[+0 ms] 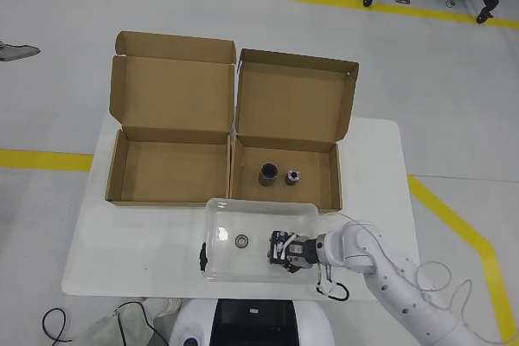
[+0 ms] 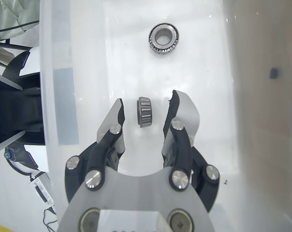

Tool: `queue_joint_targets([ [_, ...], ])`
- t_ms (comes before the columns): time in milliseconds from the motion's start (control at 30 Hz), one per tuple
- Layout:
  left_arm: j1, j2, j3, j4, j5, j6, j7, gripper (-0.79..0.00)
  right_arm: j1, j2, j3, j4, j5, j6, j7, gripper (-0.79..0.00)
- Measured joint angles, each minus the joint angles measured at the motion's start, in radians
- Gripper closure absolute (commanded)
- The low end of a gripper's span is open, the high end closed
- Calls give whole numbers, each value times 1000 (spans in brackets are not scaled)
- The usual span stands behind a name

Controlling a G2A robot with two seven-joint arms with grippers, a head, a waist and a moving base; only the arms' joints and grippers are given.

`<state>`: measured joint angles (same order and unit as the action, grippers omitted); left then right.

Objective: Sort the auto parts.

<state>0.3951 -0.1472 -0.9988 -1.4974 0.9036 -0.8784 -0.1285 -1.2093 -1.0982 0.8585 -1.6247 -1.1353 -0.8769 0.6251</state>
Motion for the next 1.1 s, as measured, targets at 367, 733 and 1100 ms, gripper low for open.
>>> queue_joint_targets([
  [367,0,0,0,0,0,0,0,-785,14,2,-17,27,12,13,15,-25],
  [733,0,0,0,0,0,0,0,-785,21,8,-19,5,20,8,-2,0],
  [1100,0,0,0,0,0,0,0,-785,8,21,28,-59,44,-12,-129,0],
])
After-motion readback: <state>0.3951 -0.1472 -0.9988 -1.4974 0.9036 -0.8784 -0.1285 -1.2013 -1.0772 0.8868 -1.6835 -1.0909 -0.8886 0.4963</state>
